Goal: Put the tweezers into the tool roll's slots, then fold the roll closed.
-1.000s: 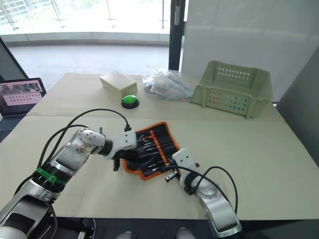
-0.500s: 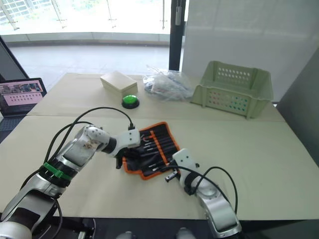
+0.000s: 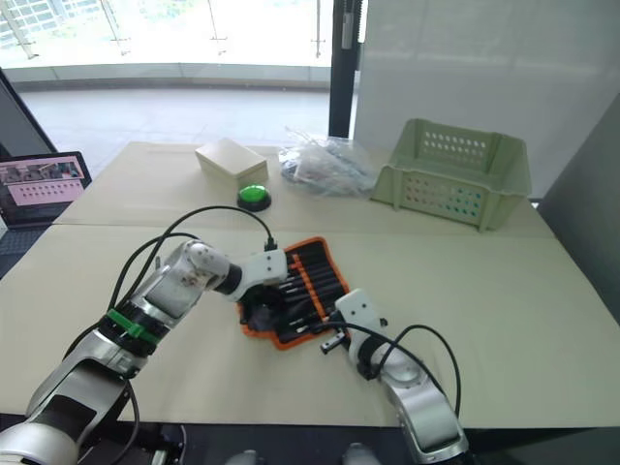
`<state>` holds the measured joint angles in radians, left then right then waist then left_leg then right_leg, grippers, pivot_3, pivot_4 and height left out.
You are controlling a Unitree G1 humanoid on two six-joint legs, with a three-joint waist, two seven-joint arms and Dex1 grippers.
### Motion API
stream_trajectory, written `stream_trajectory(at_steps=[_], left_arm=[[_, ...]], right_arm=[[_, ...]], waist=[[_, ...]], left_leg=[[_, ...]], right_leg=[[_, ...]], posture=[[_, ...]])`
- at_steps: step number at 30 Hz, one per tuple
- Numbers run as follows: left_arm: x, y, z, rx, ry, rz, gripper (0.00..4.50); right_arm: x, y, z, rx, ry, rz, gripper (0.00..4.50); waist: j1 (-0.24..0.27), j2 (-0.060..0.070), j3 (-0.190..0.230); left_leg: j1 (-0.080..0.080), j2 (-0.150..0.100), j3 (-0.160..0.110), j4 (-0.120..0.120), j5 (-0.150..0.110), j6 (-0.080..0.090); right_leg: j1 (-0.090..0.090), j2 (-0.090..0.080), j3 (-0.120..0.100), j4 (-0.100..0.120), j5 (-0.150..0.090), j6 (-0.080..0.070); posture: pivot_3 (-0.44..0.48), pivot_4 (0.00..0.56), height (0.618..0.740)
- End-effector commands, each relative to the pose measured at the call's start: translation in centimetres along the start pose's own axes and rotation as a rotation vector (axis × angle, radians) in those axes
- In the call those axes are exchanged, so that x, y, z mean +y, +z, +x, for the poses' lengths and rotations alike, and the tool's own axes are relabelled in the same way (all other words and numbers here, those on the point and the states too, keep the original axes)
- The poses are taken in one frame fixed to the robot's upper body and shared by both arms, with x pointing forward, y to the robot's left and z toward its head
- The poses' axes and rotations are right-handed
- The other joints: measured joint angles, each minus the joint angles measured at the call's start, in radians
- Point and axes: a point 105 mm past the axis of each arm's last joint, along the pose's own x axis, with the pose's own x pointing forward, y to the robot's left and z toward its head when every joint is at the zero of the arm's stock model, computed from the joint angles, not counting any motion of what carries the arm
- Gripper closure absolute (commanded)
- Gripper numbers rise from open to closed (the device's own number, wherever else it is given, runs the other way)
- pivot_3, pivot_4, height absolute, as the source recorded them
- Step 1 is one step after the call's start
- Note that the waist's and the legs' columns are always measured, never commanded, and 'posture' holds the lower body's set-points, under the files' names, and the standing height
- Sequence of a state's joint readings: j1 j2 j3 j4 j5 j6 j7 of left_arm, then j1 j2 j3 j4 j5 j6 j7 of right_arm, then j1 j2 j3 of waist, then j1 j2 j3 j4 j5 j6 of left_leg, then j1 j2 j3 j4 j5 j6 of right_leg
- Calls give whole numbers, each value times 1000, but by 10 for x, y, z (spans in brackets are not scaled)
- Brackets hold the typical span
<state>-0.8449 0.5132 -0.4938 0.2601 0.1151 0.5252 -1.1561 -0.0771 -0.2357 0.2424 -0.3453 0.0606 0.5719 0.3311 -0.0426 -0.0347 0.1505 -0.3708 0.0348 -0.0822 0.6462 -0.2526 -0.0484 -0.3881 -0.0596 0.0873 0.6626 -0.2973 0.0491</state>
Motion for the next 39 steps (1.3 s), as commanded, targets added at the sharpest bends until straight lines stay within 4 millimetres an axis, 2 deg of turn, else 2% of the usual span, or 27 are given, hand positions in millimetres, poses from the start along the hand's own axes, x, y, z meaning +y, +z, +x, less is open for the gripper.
stream_trajectory(at_steps=[1, 6, 9, 14, 17, 18, 25, 29, 35, 39], left_arm=[[7, 14, 8, -27, 23, 54, 4467], [11, 35, 27, -112, 44, 77, 4467], [11, 39, 31, -129, 41, 69, 4467], [13, 32, 25, -126, 57, 55, 4467], [17, 27, 10, -140, 88, 41, 4467], [18, 26, 4, -147, 96, 36, 3699], [15, 16, -59, -275, 186, -81, 1481], [6, -15, -108, -356, 336, -250, 121], [-17, -79, -155, -348, 641, -459, 53], [-51, -124, -173, -270, 821, -605, 53]], right_arm=[[6, -28, -1, 117, 21, 19, 4500], [10, -30, -2, 134, 46, -19, 4500], [10, -31, -3, 142, 48, -24, 4500], [10, -33, -4, 146, 45, -22, 4500], [10, -34, -4, 148, 43, -20, 4500], [10, -34, -4, 149, 41, -20, 4500], [6, -36, -5, 154, 37, -22, 4500], [1, -34, -3, 153, 37, -34, 4500], [-6, -32, -3, 157, 49, -53, 4500], [-10, -32, -4, 164, 59, -61, 4500]], waist=[[0, 0, 0], [3, 0, 0], [9, 0, 0], [13, 0, 0], [8, 0, 0], [3, 0, 0], [-7, 1, 0], [-13, 1, 0], [-7, 0, 0], [-3, 0, 0]], left_leg=[[0, 0, 0, 0, 0, 0], [0, 0, 0, 0, 0, 0], [0, -1, 0, 1, 0, 0], [0, -1, 0, 4, 0, 0], [0, -1, 0, 4, 0, 0], [0, -1, 0, 4, 0, 0], [0, 0, -1, 2, 0, 0], [1, 1, 0, 2, 0, 0], [2, 2, 0, 1, 0, 0], [2, 2, 0, 1, 0, 0]], right_leg=[[0, 0, 0, 0, 0, 0], [0, 0, 0, 0, 0, 0], [1, 0, 0, 0, 0, 0], [2, 0, 1, 0, 0, 1], [1, 0, 1, 1, 0, 1], [1, 0, 1, 1, 0, 1], [0, 1, 1, 2, 0, 0], [0, 0, 1, 1, 0, 1], [1, 0, 1, 1, 0, 0], [1, 0, 1, 1, 0, 0]], posture=[[0, 150, 713], [0, 150, 713], [0, 150, 713], [0, 150, 713], [0, 150, 713], [0, 150, 713], [0, 150, 713], [0, 150, 713], [0, 150, 713], [0, 150, 713]])
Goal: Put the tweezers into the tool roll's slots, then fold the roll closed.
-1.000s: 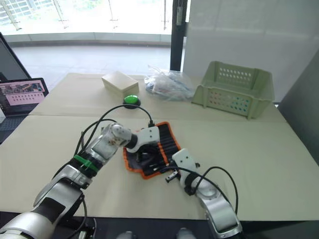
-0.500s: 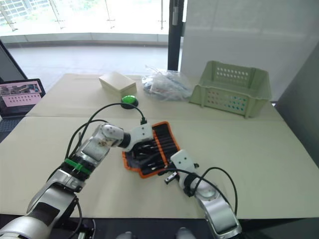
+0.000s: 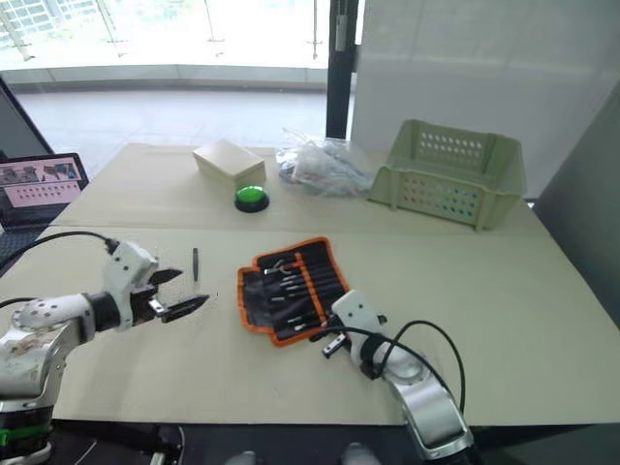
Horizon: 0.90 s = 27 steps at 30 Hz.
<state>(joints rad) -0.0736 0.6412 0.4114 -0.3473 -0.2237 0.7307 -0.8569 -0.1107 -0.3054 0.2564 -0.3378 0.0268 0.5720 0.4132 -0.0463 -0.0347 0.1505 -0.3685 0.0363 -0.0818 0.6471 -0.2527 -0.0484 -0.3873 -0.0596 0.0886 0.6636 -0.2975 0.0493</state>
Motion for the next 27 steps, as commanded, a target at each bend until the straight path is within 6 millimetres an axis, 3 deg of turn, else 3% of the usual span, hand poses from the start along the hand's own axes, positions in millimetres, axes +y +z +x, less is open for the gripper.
stream_trajectory(at_steps=[1, 6, 13, 19, 27], left_arm=[[11, -15, -36, -16, 199, -47, 53], [8, -52, -73, 20, 405, -165, 53], [-9, -71, -96, 37, 505, -254, 53], [-9, -76, -86, 40, 506, -272, 53], [8, -75, -35, 10, 533, -324, 53]], right_arm=[[-3, -33, -2, 131, 10, 41, 4500], [-6, -33, -1, 139, 30, 32, 4500], [-5, -32, 0, 144, 65, 20, 4500], [-3, -32, 1, 141, 75, 17, 4500], [-3, -31, 1, 136, 65, 14, 4500]], waist=[[0, 0, 0], [5, -2, -1], [4, -7, -3], [3, -7, -3], [0, -8, -4]], left_leg=[[0, 0, 0, 0, 0, 0], [1, 0, 0, 0, 0, 0], [1, 0, 0, 0, 0, 0], [1, 0, 0, 0, 0, 0], [1, 0, 0, 0, 0, 0]], right_leg=[[0, 0, 0, 0, 0, 0], [1, 0, 0, 0, 0, 0], [1, 0, 0, -1, 0, -1], [1, 0, 0, -1, 0, -1], [1, 0, 0, -1, 0, -1]], posture=[[0, 150, 713], [0, 150, 713], [0, 150, 713], [0, 150, 713], [0, 150, 713]])
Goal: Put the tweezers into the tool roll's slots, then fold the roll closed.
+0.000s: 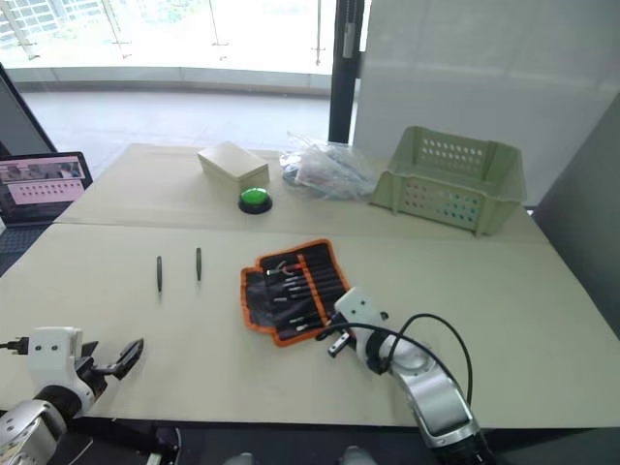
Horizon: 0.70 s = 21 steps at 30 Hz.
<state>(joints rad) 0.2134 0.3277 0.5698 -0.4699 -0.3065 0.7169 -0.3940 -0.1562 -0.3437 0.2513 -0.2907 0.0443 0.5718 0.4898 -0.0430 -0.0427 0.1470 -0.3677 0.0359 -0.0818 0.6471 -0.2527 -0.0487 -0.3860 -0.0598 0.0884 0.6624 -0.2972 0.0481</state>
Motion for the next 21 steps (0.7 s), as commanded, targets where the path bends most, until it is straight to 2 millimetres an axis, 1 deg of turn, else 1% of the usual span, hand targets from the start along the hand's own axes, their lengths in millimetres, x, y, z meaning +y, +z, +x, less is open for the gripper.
stream_trajectory(at_steps=[1, 3, 7, 11, 14, 16, 21], left_arm=[[-3, 1, 16, -13, 38, 24, 53], [-10, 1, 31, -12, 47, 14, 53], [-17, -1, 50, -5, 78, 14, 53], [-25, -3, 64, -11, 82, -2, 53], [-33, -7, 83, 1, 100, -30, 53], [-36, -7, 93, -2, 106, -48, 53], [-46, -3, 110, -13, 85, -77, 53]], right_arm=[[1, -28, -1, 108, -3, 39, 4500], [0, -27, -2, 105, -12, 40, 4500], [-1, -27, -2, 103, -21, 41, 4500], [-2, -27, -3, 102, -32, 45, 4500], [-3, -27, -4, 102, -36, 43, 4500], [-3, -26, -4, 102, -37, 43, 4500], [-4, -25, -5, 102, -40, 41, 4500]], waist=[[-4, -1, -1], [2, 0, -1], [3, 5, -3], [7, 9, -6], [13, 12, -8], [21, 14, -9], [24, 18, -10]], left_leg=[[0, 0, 0, 0, 0, 0], [0, 0, 0, -2, 0, 0], [1, -1, 0, -1, 0, -1], [1, -1, 0, -1, 0, -1], [1, -1, 0, -1, 0, -1], [3, -2, 0, -1, 1, -1], [10, -2, 0, -2, 1, -1]], right_leg=[[-1, 0, 0, 0, 0, 0], [0, 0, 0, -1, 0, 0], [0, 0, 0, 0, 0, 0], [1, 0, 0, 0, 0, 0], [1, -1, 0, 0, 0, 0], [2, -1, 0, 0, 0, 0], [10, 0, 0, -1, -2, 5]], posture=[[0, 150, 713], [0, 150, 713], [0, 150, 713], [0, 150, 713], [0, 150, 713], [0, 150, 713], [0, 150, 713]])
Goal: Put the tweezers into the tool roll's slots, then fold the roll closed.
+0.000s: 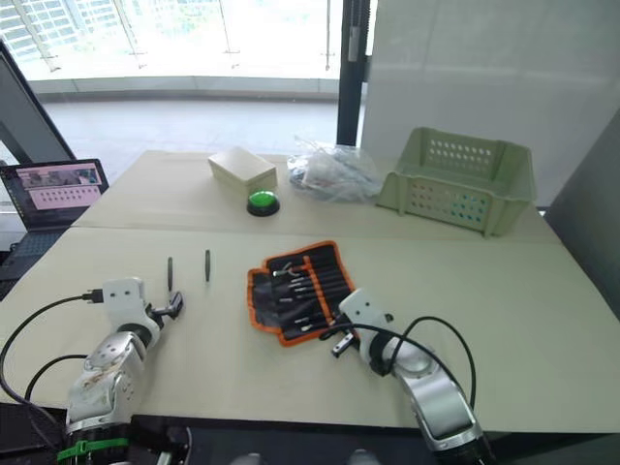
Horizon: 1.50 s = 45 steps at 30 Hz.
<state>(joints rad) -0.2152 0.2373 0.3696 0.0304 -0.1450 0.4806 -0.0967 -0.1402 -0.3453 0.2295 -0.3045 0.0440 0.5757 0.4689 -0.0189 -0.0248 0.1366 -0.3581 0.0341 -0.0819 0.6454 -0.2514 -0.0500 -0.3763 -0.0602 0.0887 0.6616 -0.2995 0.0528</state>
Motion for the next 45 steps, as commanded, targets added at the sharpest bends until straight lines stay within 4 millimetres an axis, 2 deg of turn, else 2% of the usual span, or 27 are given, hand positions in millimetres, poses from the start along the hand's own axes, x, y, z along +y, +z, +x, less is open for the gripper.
stream_trajectory(at_steps=[1, 2, 3, 14, 21, 26, 29, 31, 34, 37, 42, 45], left_arm=[[-19, -18, 9, 65, -54, -26, 53], [-21, -19, 11, 67, -58, -30, 601], [-22, -20, 12, 71, -60, -34, 760], [-25, -17, 15, 63, -67, -88, 4457], [-18, -11, 16, 40, -47, -89, 4487], [-8, 15, 14, -72, -26, -56, 4487], [-1, 41, 10, -166, -13, -47, 4487], [3, 48, 8, -186, -5, -16, 4487], [9, 50, 1, -174, -9, 14, 4487], [9, 48, -8, -155, -38, 62, 4487], [23, 33, -53, -101, -93, 222, 4487], [25, 22, -67, -59, -119, 276, 4487]], right_arm=[[1, -24, -1, 101, -2, 30, 4500], [1, -24, -1, 102, -3, 30, 4500], [0, -24, -1, 102, -4, 30, 4500], [-1, -24, -2, 101, -16, 36, 4500], [-3, -23, -2, 102, -19, 35, 4500], [-3, -23, -2, 103, -18, 35, 4500], [-4, -22, -1, 103, -17, 34, 4500], [-5, -22, -1, 103, -17, 33, 4500], [-4, -21, 0, 100, -15, 32, 4500], [-4, -21, 1, 99, -15, 32, 4500], [-6, -22, -1, 104, -18, 26, 4500], [-8, -22, -2, 105, -15, 22, 4500]], waist=[[1, 1, 0], [1, 1, 0], [2, 1, 0], [6, 1, 0], [6, 1, 0], [5, -1, 1], [2, -8, 6], [0, -12, 8], [-6, -12, 8], [-11, -12, 8], [-22, -11, 9], [-18, -11, 10]], left_leg=[[2, 0, 0, -1, 0, 0], [4, 0, 0, -1, 0, 0], [5, 0, 0, -1, 0, 0], [4, 0, 0, -2, 0, 0], [4, 0, 0, -2, 0, 0], [4, 0, 0, -2, 0, 0], [3, 0, -1, -3, 0, 0], [1, 1, -1, -3, 0, 0], [-4, 1, -1, -3, 0, -1], [-10, 1, -2, -4, -1, -1], [-14, 1, -1, -5, -1, -1], [-14, 2, -1, -6, -1, -1]], right_leg=[[3, 0, 0, -1, -1, 2], [5, 0, 0, -3, -2, 3], [6, 0, 0, -4, -2, 4], [7, 0, 0, -6, -2, 4], [7, 0, -1, -6, -2, 4], [7, 0, -1, -7, -2, 4], [5, 0, -1, -7, -2, 4], [4, 0, -1, -8, -2, 4], [1, 0, -2, -11, 2, -2], [-4, 0, -2, -13, 3, -3], [-10, -1, -1, -13, 4, -3], [-10, -1, -1, -13, 3, -3]], posture=[[0, 150, 713], [0, 150, 713], [0, 150, 713], [0, 150, 713], [0, 150, 713], [0, 150, 713], [0, 150, 713], [0, 150, 713], [0, 150, 713], [0, 150, 713], [0, 150, 713], [0, 150, 713]])
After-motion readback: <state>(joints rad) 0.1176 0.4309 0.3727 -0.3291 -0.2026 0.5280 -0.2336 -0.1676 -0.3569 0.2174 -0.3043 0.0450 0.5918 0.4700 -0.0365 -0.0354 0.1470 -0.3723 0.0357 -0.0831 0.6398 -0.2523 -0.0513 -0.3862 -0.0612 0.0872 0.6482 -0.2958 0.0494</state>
